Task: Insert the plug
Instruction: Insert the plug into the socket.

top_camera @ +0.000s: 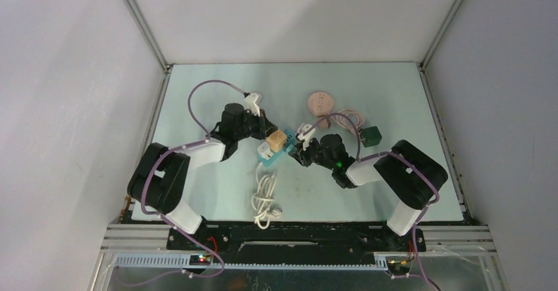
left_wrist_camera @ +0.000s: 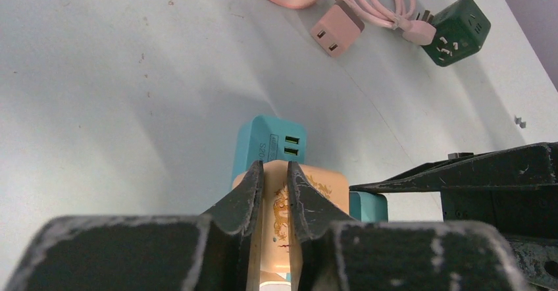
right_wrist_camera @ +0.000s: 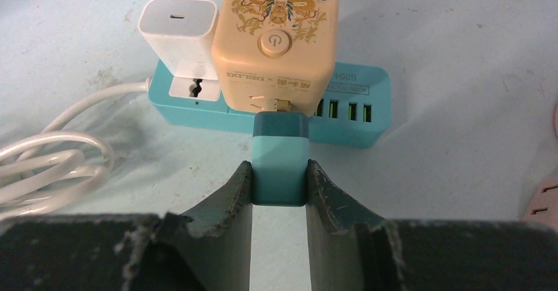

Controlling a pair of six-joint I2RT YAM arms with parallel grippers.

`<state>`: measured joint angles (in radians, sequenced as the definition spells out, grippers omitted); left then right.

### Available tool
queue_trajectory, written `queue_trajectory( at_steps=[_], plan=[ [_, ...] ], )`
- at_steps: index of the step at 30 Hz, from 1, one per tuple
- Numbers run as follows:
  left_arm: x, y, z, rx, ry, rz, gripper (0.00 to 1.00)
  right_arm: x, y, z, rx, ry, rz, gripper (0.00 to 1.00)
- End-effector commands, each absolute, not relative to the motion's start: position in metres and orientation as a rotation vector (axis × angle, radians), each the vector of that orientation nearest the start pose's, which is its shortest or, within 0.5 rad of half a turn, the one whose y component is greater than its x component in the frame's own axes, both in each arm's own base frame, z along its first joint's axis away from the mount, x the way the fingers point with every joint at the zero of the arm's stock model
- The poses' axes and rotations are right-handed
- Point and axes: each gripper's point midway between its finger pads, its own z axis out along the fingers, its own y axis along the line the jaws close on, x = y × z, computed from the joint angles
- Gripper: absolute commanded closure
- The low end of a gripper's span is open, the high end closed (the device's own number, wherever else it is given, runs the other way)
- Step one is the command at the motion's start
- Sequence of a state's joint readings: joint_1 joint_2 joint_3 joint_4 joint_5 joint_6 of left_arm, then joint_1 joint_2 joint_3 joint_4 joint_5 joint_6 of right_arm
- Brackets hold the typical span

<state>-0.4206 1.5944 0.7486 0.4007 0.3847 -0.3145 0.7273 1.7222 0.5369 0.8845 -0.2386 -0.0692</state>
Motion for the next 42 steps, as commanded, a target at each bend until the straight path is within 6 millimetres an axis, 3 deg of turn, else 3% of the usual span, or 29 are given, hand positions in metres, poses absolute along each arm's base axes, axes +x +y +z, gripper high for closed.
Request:
queue_trajectory(
  at_steps=[1,13,19,28,34,42],
  plan=[
    [0.279,-0.233,0.014,0.395,2.440,-0.853,0.95,0.325,0.336,0.103,-0.793,1.585,0.653,1.00],
    [0.275,-0.233,0.011,0.395,2.446,-0.856,0.97,0.332,0.344,0.106,-0.751,1.601,0.620,1.00],
    [0.273,-0.232,0.010,0.396,2.449,-0.855,0.98,0.335,0.351,0.118,-0.734,1.531,0.639,1.00],
    [0.271,-0.232,0.011,0.409,2.450,-0.864,1.00,0.320,0.364,0.115,-0.840,1.499,0.725,1.00],
    [0.266,-0.235,0.008,0.421,2.458,-0.876,1.00,0.323,0.367,0.112,-0.836,1.530,0.726,1.00],
    [0.263,-0.235,0.009,0.427,2.456,-0.882,1.00,0.317,0.380,0.123,-0.855,1.448,0.811,1.00]
  ],
)
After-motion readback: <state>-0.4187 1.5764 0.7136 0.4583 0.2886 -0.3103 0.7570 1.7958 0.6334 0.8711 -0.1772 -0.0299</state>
